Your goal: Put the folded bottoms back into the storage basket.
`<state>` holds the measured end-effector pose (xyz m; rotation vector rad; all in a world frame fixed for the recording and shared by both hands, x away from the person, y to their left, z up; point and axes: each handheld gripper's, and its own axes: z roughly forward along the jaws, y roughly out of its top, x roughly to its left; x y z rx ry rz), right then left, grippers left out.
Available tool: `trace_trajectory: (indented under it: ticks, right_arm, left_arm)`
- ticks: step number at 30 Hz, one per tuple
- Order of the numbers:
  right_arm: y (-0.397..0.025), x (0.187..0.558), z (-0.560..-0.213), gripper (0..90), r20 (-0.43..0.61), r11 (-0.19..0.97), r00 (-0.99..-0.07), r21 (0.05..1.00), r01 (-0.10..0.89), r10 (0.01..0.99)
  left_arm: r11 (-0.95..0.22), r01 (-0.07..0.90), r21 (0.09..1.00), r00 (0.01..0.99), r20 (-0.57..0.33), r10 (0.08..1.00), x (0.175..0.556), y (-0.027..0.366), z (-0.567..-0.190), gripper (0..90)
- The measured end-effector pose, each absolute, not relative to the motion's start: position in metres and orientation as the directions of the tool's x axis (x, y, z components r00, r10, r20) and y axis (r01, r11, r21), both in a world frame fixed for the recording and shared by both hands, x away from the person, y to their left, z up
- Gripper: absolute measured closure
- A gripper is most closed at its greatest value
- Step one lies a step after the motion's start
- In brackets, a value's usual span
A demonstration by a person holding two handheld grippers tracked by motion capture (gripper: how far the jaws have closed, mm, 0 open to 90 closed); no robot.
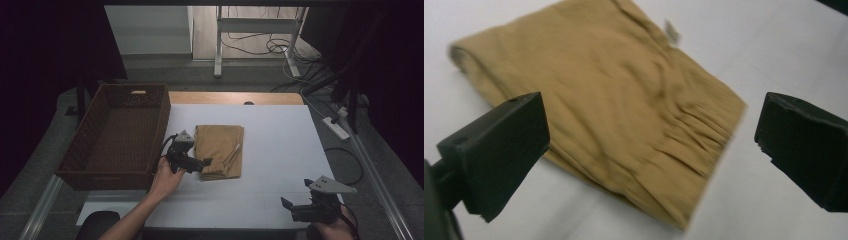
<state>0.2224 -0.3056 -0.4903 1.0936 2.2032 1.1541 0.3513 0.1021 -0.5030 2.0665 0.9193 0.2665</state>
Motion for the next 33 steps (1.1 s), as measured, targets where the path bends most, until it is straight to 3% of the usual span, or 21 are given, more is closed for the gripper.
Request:
trace_trajectory:
  ticks: [19, 33]
  right_arm:
    - [-0.306, 0.223, -0.49, 1.1, -0.005, 0.345, -0.602, 0.823, 0.45, 0.798]
    - [-0.306, 0.223, -0.49, 1.1, -0.006, 0.348, -0.604, 0.823, 0.45, 0.797]
  left_arm:
    - [-0.349, 0.571, 0.743, 0.677, -0.185, 0.712, 0.406, 0.099, -0.512, 0.0]
    - [-0.367, 0.601, 0.71, 0.629, -0.136, 0.766, 0.441, 0.099, -0.519, 0.0]
